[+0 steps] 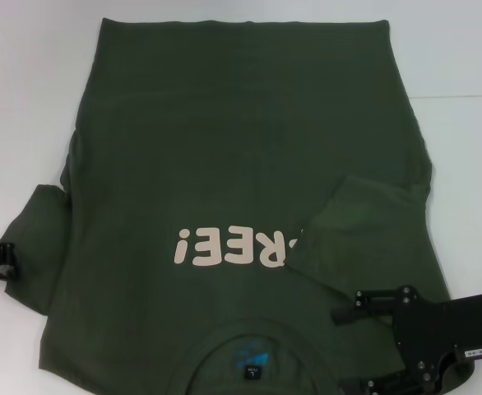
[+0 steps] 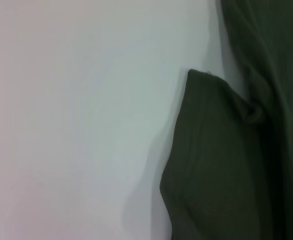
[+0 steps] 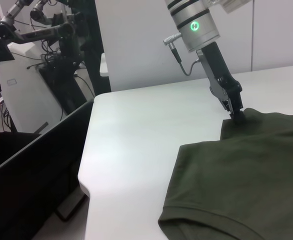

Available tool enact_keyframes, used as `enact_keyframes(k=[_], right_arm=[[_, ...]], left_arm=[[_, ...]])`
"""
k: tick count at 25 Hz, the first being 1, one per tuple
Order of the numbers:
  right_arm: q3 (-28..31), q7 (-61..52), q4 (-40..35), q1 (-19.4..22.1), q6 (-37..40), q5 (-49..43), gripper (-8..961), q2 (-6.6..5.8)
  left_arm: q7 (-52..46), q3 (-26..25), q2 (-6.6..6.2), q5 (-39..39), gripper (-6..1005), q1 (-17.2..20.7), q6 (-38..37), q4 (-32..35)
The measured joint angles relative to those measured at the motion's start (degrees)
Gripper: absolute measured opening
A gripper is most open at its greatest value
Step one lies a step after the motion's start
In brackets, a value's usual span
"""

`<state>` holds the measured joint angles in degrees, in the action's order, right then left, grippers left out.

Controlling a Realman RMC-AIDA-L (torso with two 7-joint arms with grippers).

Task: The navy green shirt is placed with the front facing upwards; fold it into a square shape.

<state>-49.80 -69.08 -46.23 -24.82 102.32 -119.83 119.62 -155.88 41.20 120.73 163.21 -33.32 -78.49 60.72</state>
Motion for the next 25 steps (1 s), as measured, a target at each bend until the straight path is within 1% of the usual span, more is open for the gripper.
enact_keyframes(k=[8, 14, 19, 25], right_arm=[[0.0, -0.3, 0.0, 0.0, -0.2, 0.2, 869, 0.0], [0.1, -0.4, 0.1, 0.0, -0.7, 0.2, 870, 0.0], [0.1, -0.4, 0.2, 0.2, -1.5, 0.2, 870, 0.0], [0.1, -0.4, 1.1, -0.1, -1.9, 0.1, 870, 0.03]], left_arm=[[0.5, 0.2, 0.04, 0.5, 55, 0.2, 0.0, 1.4], [0.8, -0.1, -0.33, 0.5, 49, 2.2, 0.8, 3.9], [0.8, -1.6, -0.32, 0.5, 45, 4.1, 2.6, 7.6], [1.3, -2.4, -0.42, 0.5, 46, 4.4, 6.0, 7.9]])
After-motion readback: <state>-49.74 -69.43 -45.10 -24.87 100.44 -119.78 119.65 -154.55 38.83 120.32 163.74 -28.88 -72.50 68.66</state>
